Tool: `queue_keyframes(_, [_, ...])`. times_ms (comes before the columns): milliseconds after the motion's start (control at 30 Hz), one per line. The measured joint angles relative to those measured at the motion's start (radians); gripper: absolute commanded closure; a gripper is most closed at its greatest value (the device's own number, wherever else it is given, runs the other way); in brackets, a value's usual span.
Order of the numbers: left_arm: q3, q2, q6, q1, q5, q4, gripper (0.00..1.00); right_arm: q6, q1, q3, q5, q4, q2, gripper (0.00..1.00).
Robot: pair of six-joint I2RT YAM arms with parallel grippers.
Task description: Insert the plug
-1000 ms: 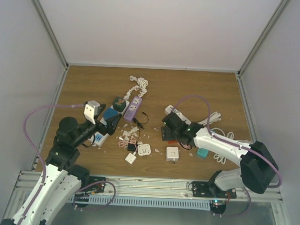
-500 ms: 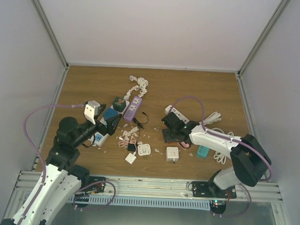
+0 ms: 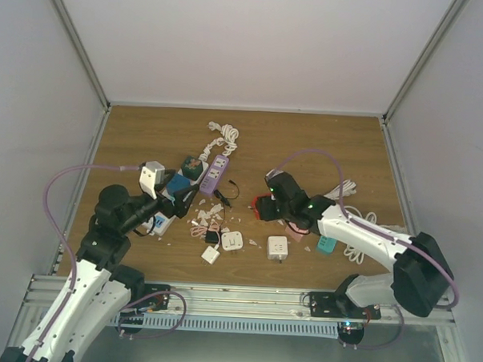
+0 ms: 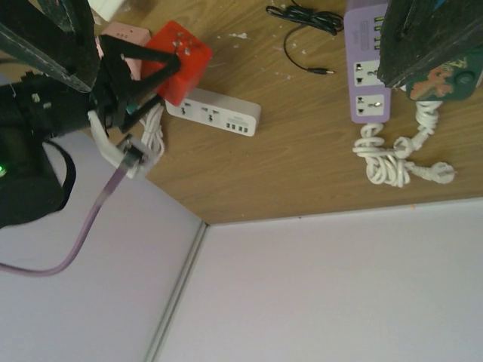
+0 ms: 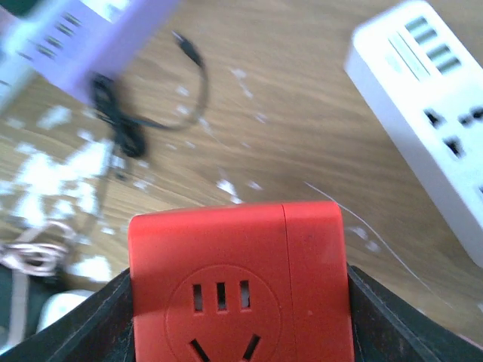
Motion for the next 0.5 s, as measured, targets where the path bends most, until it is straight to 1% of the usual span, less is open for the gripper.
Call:
queue_keyframes(133, [0.0,0.02,-0.026,0.0,0.055,0.002,0.01,0.003,0.0,0.0,-0.101,0.09,-0.051,0.49])
queue_keyframes(300, [0.0,0.048,-0.037,0.0,0.107,0.015,0.02,0.04,-0.001,0.0,-0.281,0.189,-0.051,0.49])
queue_keyframes(500, [0.0,0.086,-0.038,-0.018,0.137,0.014,0.06,0.104,-0.001,0.001,-0.478,0.314,-0.051,0.48])
